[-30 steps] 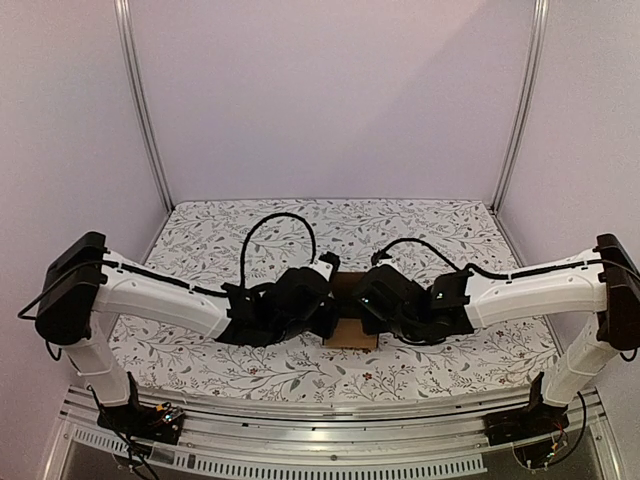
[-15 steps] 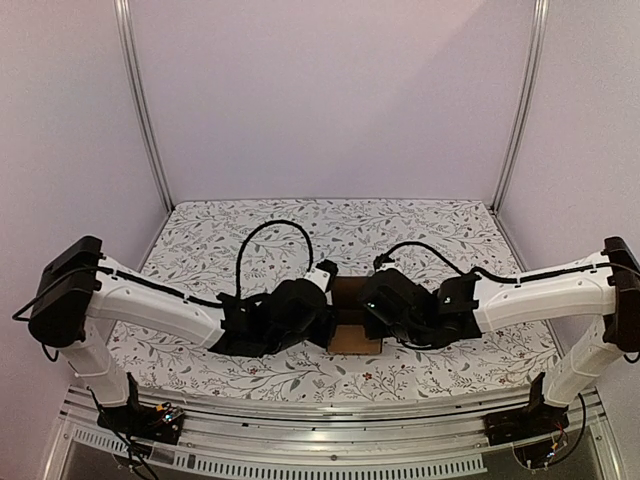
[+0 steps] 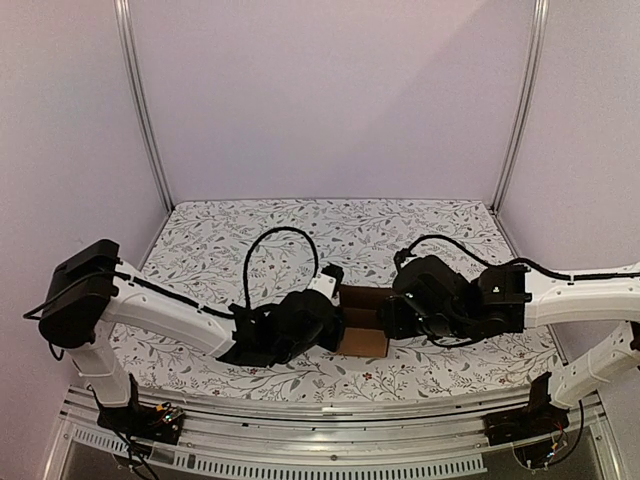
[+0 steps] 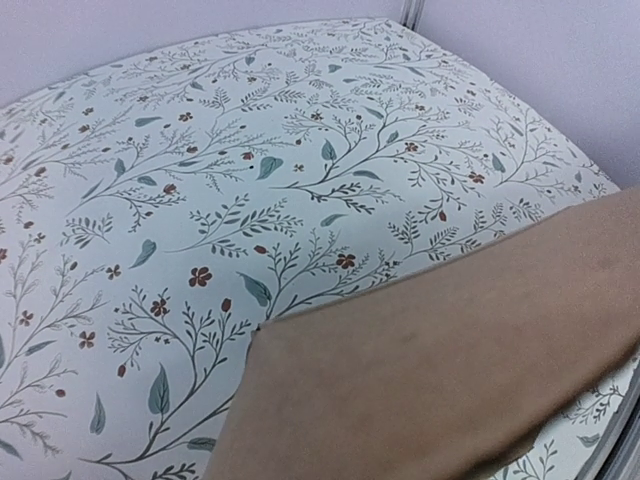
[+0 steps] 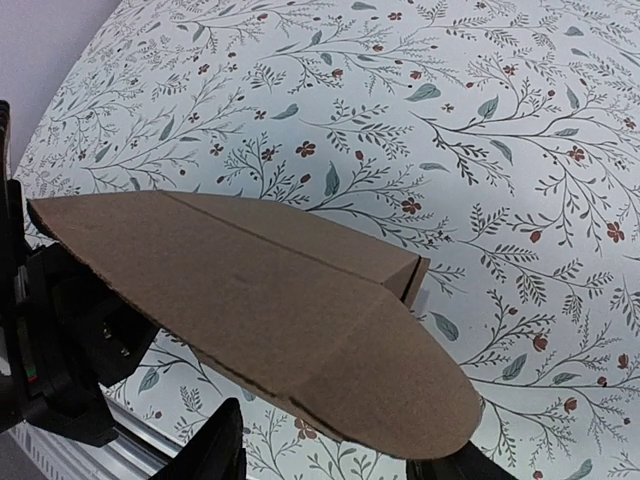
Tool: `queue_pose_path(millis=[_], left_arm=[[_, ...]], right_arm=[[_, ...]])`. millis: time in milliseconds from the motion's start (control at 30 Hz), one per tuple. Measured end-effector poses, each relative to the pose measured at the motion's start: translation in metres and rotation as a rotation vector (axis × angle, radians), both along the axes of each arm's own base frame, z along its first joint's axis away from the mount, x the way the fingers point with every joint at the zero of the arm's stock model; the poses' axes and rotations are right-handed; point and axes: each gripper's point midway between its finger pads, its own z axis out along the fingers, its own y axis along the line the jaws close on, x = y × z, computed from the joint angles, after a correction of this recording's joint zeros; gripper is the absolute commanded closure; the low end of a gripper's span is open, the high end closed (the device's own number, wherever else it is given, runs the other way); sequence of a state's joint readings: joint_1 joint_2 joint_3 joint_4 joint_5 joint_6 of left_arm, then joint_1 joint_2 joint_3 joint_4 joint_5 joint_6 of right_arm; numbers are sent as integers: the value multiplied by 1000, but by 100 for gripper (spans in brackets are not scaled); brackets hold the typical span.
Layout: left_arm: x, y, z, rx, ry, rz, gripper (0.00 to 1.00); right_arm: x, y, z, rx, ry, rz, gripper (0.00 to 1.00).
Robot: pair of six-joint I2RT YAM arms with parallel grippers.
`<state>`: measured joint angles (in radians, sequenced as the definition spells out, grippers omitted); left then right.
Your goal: Fold the paper box
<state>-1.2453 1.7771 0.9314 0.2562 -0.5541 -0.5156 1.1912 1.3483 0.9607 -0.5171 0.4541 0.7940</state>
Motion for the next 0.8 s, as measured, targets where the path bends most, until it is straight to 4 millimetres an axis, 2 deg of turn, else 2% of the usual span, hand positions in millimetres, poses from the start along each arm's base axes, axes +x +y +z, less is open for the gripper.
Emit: queue_pose_path(millis=[300, 400, 600, 700, 800], left_arm=[[-2, 3, -8, -25, -86, 0, 100], [-2, 2, -10, -36, -123, -13, 100], [-6, 5, -17, -69, -202, -52, 100], [-8, 1, -19, -77, -237, -86, 100], [-11, -7, -20, -82, -262, -135, 100]], right_arm=[[-24, -26, 30, -2, 20, 106, 38], [-27, -32, 48, -15, 4, 139, 38], [-15, -36, 82, -8, -39, 151, 39], [-5, -36, 84, -21, -35, 149, 41], [4, -31, 75, -49, -12, 155, 45]])
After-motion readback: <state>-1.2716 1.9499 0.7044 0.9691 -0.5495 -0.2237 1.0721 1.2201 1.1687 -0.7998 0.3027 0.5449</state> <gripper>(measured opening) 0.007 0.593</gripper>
